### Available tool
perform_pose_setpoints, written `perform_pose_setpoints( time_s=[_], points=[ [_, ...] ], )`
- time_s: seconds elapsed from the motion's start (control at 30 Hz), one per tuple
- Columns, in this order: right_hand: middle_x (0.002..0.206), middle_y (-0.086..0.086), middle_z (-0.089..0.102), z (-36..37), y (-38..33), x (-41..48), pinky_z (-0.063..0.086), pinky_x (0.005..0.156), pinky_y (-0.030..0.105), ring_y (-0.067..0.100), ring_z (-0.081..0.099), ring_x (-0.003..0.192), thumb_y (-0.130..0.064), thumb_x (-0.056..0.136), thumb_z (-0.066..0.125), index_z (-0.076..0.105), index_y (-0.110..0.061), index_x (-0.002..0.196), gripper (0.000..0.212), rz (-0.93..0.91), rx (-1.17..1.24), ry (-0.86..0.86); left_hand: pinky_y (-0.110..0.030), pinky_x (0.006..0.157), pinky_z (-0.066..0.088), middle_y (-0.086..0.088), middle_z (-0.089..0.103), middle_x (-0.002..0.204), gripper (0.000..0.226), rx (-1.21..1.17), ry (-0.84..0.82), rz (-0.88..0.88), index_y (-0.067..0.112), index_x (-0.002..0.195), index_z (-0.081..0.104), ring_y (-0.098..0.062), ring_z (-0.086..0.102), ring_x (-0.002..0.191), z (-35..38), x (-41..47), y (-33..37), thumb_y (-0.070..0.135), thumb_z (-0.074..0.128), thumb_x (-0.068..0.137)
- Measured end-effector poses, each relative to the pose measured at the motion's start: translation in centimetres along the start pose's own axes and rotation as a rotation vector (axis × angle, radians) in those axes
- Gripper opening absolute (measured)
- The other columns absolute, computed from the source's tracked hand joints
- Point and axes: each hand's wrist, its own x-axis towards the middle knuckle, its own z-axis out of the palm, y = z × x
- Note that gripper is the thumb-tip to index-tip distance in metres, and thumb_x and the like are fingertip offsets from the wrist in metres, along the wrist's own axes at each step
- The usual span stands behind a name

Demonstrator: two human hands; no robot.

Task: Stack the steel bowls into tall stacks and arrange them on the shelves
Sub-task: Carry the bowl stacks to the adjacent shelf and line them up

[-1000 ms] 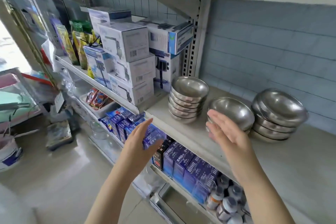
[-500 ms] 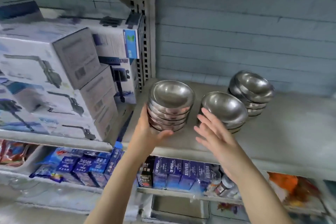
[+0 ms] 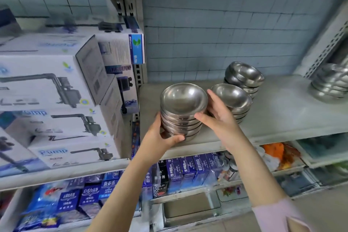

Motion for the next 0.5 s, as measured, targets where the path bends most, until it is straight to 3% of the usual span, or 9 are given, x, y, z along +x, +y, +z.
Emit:
perform_pose_setpoints(
  time_s=[0.1, 0.17, 0.3, 0.4, 0.5],
  points=[
    [0.142, -0.019, 0.051, -0.02, 0.11, 0.01, 0.043, 0.104, 0.024, 0.0, 0.045, 0.134, -0.041, 0.066, 0.081, 0.036, -0.034, 0.148, 0.093, 0.0, -0.037, 0.011, -0.016, 0.097, 0.037, 0.022, 0.054, 0.13, 0.093, -0.042, -0.039, -0.02, 0.035, 0.146, 0.029, 0.011, 0.051, 0.112, -0.43, 0.2, -0.02, 0.038, 0.084, 0.071],
    [0.141, -0.017, 0.053, 0.06, 0.19, -0.07, 0.044, 0.104, 0.025, 0.0, 0.048, 0.132, -0.036, 0.069, 0.08, 0.039, -0.033, 0.147, 0.089, -0.004, -0.039, 0.027, -0.018, 0.098, 0.037, 0.023, 0.053, 0.128, 0.094, -0.046, -0.046, -0.005, 0.037, 0.147, 0.027, 0.01, 0.05, 0.112, -0.51, 0.16, -0.09, 0.037, 0.083, 0.072],
    [0.144, -0.014, 0.053, 0.17, 0.36, -0.34, 0.042, 0.11, 0.034, 0.003, 0.049, 0.133, -0.035, 0.069, 0.081, 0.039, -0.027, 0.149, 0.091, -0.002, -0.045, 0.057, -0.016, 0.095, 0.034, 0.023, 0.05, 0.129, 0.096, -0.043, -0.047, 0.001, 0.038, 0.149, 0.022, 0.003, 0.048, 0.116, -0.37, 0.06, -0.11, 0.04, 0.082, 0.073],
    [0.142, -0.019, 0.052, 0.18, 0.47, -0.55, 0.04, 0.113, 0.038, 0.003, 0.048, 0.133, -0.041, 0.069, 0.082, 0.039, -0.034, 0.147, 0.09, 0.019, -0.039, 0.062, -0.015, 0.094, 0.034, 0.023, 0.051, 0.13, 0.095, -0.037, -0.046, 0.003, 0.04, 0.147, 0.025, 0.002, 0.048, 0.117, -0.37, 0.16, -0.26, 0.041, 0.082, 0.072],
    [0.135, -0.028, 0.05, 0.57, 0.69, -0.7, 0.039, 0.114, 0.042, -0.007, 0.048, 0.128, -0.034, 0.077, 0.075, 0.031, -0.039, 0.15, 0.086, 0.06, 0.011, 0.028, -0.01, 0.091, 0.036, 0.02, 0.053, 0.131, 0.093, -0.026, -0.032, 0.005, 0.037, 0.146, 0.03, 0.005, 0.051, 0.113, -0.26, 0.23, -0.36, 0.042, 0.083, 0.07]
  ],
)
